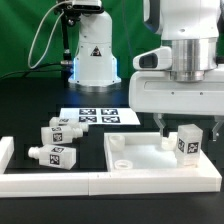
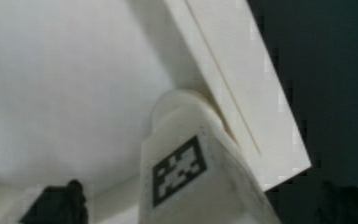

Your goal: Assemble one leg

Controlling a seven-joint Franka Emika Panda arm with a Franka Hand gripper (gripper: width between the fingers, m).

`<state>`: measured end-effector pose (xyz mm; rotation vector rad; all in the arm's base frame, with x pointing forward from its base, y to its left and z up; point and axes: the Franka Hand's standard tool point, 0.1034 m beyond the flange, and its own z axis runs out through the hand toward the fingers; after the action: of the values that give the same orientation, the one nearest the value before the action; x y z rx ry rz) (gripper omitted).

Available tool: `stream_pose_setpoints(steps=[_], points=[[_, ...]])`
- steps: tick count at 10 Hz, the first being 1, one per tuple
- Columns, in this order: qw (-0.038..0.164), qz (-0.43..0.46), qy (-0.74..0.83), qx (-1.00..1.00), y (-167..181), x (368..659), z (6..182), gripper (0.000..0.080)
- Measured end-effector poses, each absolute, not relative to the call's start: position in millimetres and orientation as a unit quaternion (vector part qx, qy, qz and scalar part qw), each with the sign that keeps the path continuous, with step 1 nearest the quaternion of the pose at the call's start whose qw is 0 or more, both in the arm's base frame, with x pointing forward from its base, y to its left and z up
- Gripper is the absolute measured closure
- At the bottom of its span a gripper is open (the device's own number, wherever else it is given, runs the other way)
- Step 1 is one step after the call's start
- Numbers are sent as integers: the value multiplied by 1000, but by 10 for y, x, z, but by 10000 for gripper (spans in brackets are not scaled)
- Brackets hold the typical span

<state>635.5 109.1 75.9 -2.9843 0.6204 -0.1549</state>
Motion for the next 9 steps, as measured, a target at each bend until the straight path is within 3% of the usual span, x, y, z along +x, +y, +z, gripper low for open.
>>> stream_pose_setpoints(steps=[3, 5, 6, 7, 8, 9], points=[[25, -59, 15, -998, 1065, 6425, 796, 150], [23, -59, -3, -998, 1052, 6447, 789, 150], [24, -58, 8, -998, 1051, 6447, 788, 300], [24, -58, 11, -998, 1049, 6447, 786, 300], [25, -57, 31, -998, 1052, 6446, 786, 477], [27, -57, 64, -996, 1052, 6445, 785, 514]])
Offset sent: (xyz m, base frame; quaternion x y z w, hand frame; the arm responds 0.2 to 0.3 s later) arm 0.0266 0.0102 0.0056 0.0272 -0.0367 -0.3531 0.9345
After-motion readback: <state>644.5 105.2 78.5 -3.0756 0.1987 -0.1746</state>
